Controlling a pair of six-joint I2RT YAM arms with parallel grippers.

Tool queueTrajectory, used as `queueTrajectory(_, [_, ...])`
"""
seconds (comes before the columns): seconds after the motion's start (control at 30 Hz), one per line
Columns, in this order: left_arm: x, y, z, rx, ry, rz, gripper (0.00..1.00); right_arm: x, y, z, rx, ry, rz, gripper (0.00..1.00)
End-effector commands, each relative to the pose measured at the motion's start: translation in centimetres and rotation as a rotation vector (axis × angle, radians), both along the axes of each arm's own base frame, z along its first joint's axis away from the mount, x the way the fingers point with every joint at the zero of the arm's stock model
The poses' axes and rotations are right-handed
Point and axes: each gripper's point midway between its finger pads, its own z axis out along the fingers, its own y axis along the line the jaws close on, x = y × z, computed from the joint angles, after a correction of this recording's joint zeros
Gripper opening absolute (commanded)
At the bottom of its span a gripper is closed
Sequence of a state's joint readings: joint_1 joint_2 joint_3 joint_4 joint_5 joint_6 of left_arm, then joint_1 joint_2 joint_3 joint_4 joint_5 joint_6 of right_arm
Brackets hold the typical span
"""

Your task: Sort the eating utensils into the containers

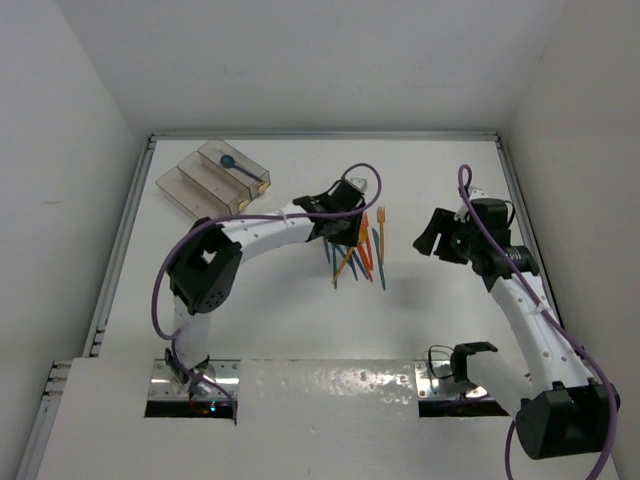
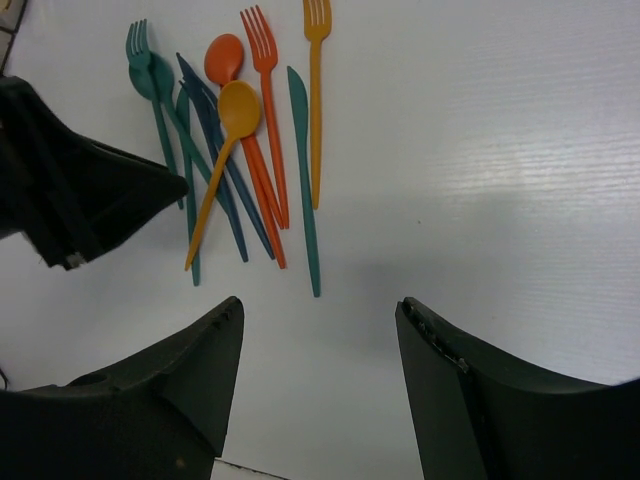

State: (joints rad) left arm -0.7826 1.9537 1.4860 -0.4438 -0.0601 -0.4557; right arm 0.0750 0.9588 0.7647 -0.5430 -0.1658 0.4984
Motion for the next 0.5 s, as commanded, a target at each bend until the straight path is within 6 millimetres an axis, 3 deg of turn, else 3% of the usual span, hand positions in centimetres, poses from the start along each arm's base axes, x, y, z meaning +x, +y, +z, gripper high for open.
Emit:
queueTrajectory(0.0, [-0.7,-0.1,-1.6,0.1,0.01,-0.11,0.24,0.6,0.3,0.6,0.021,-0.032,0.002,0.63])
queueTrajectory(0.17, [-0.9,-0.6,-3.3,0.178,0.015,-0.168,0.22,0.6,0.3,0.8,0.016,-0.038,0.005,0.63])
queueTrajectory(0.47, [0.1,-0.1,-3.7,0.243,-0.012,-0.182,0.2,0.3,0.4,0.9,0.014,-0.04,0.016,0.63])
